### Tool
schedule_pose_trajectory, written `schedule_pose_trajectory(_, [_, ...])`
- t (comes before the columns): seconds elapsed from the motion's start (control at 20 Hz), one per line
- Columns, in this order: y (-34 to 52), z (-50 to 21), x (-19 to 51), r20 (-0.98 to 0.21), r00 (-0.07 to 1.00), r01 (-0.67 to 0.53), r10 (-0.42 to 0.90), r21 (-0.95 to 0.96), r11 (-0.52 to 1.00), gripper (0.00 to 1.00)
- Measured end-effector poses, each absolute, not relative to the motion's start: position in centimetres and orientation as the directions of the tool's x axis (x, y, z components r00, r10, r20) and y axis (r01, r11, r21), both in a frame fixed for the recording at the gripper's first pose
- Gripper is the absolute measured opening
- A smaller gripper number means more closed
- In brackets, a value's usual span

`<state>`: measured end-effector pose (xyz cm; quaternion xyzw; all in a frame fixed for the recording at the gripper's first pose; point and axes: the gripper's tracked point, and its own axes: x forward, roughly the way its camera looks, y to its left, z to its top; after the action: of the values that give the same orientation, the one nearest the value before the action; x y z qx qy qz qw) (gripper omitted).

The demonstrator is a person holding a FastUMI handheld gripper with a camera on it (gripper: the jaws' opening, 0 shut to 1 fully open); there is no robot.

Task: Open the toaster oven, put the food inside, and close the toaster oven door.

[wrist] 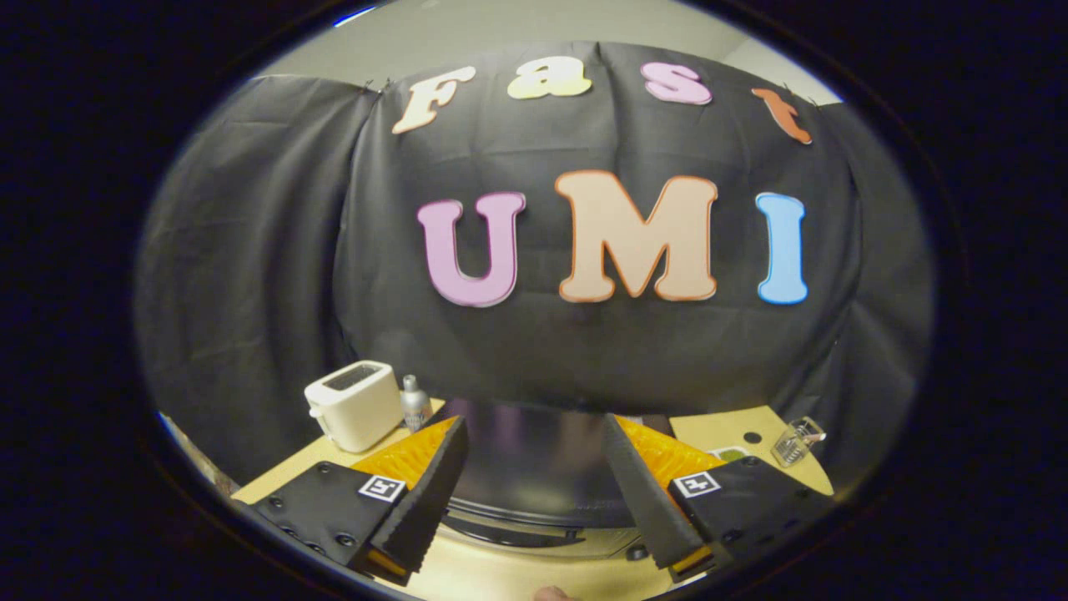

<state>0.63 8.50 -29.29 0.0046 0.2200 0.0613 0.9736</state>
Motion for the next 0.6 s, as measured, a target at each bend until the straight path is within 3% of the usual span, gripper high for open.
schedule_pose_trajectory(0.35, [8.9,-37.8,-2.2,-0.578,0.807,-0.117,0.119,0.04,0.992,1.0])
schedule_pose_trajectory(0.6, [8.9,-37.3,-3.2,-0.547,0.828,-0.112,0.123,0.054,0.992,1.0])
